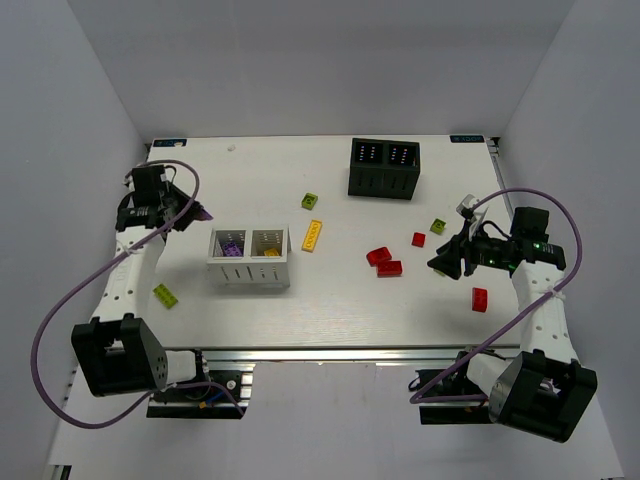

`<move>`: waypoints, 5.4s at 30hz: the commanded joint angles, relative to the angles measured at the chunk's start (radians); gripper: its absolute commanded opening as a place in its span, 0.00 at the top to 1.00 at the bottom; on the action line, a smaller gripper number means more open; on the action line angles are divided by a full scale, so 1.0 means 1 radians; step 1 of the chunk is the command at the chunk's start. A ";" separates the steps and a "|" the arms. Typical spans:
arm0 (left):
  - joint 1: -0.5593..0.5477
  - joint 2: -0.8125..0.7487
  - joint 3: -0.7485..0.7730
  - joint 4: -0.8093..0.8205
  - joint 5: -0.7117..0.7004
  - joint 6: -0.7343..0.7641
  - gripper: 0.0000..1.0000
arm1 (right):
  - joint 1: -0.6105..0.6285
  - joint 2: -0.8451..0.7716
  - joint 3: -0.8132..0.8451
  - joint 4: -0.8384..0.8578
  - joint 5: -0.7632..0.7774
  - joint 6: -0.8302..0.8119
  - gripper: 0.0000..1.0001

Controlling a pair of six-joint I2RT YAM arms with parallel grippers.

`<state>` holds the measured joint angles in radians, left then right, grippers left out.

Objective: Sort the legos into containers by color

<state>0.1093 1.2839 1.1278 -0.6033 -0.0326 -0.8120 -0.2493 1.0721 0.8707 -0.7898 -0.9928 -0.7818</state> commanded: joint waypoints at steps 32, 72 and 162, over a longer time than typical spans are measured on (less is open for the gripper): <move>-0.227 -0.018 0.033 -0.101 0.068 0.419 0.25 | 0.001 0.012 -0.018 0.037 -0.032 0.024 0.44; -0.833 0.715 0.759 -0.151 -0.329 0.613 0.68 | 0.048 0.204 0.085 0.528 0.431 0.615 0.91; -0.589 -0.071 -0.244 0.556 0.003 0.672 0.90 | -0.100 0.117 0.004 0.537 0.201 0.601 0.79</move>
<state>-0.4889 1.2057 0.9039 -0.0505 -0.0391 -0.1318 -0.3408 1.2160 0.8848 -0.2852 -0.7673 -0.1719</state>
